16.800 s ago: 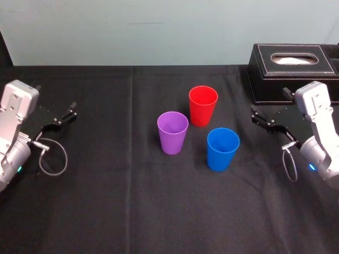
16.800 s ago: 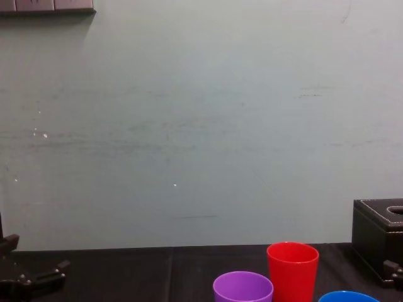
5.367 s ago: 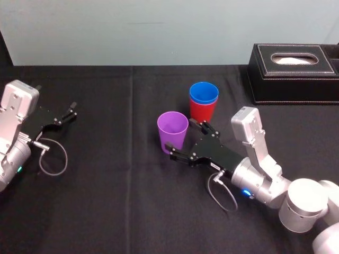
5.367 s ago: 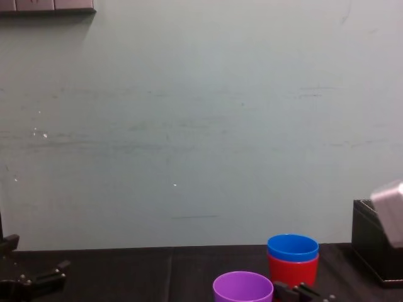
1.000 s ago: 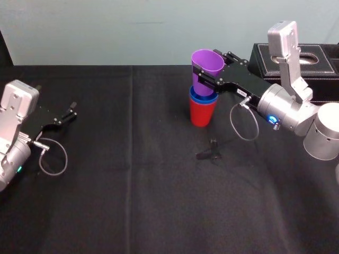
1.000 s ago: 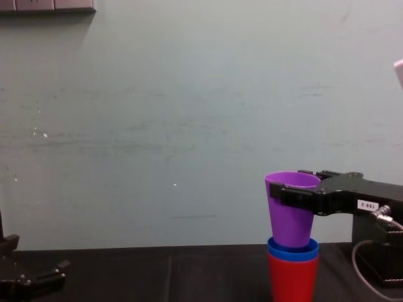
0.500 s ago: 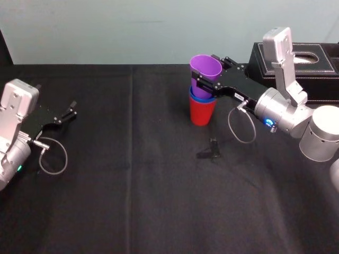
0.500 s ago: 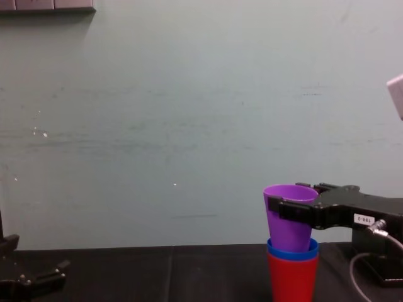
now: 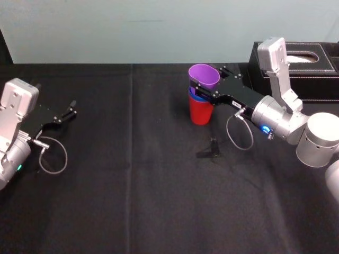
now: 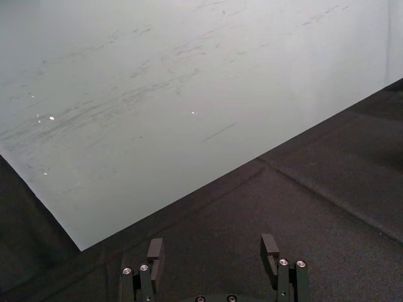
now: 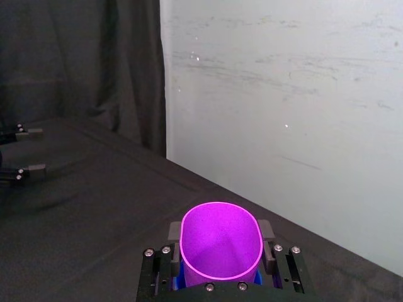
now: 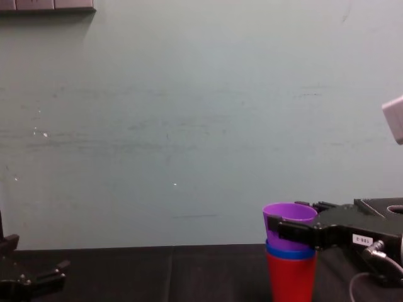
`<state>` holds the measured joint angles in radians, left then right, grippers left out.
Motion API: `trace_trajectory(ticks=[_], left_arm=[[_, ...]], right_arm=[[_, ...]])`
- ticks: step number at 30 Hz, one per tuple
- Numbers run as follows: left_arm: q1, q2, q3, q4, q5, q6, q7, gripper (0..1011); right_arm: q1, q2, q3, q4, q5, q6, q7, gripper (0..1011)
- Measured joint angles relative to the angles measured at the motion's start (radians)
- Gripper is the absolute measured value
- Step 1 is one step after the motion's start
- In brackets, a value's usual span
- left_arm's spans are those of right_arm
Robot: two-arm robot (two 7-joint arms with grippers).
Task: Stack the three plastic cups sequentially using one hand.
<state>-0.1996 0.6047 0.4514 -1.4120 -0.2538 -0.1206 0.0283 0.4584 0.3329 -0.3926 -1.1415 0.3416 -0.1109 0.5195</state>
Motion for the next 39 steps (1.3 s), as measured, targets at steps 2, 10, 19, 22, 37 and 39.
trace_trajectory(ticks=[2, 10, 19, 22, 37, 39], left_arm=[[0.0, 0.0, 0.0, 0.0, 0.0, 0.0, 0.0, 1005], [0.0, 0.0, 0.0, 0.0, 0.0, 0.0, 0.0, 1005], [0.0, 0.0, 0.0, 0.0, 0.0, 0.0, 0.0, 1005], [0.0, 0.0, 0.0, 0.0, 0.0, 0.0, 0.0, 1005], [0.0, 0.0, 0.0, 0.0, 0.0, 0.0, 0.0, 1004], [0.0, 0.0, 0.0, 0.0, 0.0, 0.0, 0.0, 1005]], right_arm=[[0.0, -0.002, 0.0, 0.005, 0.0, -0.003, 0.001, 717], [-0.003, -0.012, 0.007, 0.029, 0.0, -0.018, 0.001, 718], [-0.01, -0.017, 0.013, 0.045, 0.001, -0.029, 0.008, 717], [-0.012, -0.018, 0.014, 0.047, 0.001, -0.031, 0.009, 718], [-0.018, -0.018, 0.019, 0.05, 0.008, -0.035, 0.017, 718], [-0.018, -0.018, 0.018, 0.05, 0.008, -0.034, 0.017, 728]])
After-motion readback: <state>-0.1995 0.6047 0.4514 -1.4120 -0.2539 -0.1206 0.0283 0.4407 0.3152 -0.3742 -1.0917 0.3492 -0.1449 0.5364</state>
